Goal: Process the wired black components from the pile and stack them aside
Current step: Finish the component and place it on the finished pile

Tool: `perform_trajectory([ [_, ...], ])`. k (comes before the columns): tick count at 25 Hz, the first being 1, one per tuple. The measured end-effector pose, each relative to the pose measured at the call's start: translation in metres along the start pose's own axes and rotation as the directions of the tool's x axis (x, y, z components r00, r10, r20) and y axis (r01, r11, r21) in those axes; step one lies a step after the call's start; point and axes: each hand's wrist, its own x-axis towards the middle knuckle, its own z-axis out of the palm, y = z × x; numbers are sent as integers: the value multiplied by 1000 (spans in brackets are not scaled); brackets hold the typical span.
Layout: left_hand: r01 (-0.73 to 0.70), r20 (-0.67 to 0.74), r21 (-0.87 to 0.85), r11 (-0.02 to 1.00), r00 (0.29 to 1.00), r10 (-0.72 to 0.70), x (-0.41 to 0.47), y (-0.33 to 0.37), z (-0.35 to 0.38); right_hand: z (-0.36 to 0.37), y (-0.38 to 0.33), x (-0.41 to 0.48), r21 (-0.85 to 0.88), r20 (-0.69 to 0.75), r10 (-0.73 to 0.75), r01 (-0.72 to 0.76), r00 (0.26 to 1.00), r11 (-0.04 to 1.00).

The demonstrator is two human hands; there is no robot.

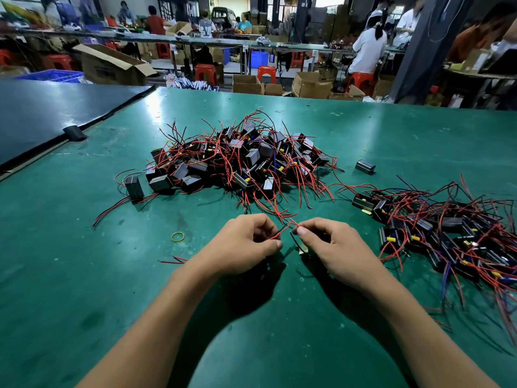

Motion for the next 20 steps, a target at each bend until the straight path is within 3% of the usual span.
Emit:
perform_trajectory([
  [3, 20, 17, -102, 995, 1000, -18, 0, 0, 0, 0, 3, 1, 28, 20, 0, -1, 1000, 1000],
  [8, 46, 65, -291, 955, 997, -29, -1, 3, 0, 0, 3, 3, 216, 50, 12, -22, 999, 976],
  [20, 69, -12, -421, 904, 997, -81, 3, -5, -4, -4, 3, 4, 325, 3, 70, -67, 998, 943],
])
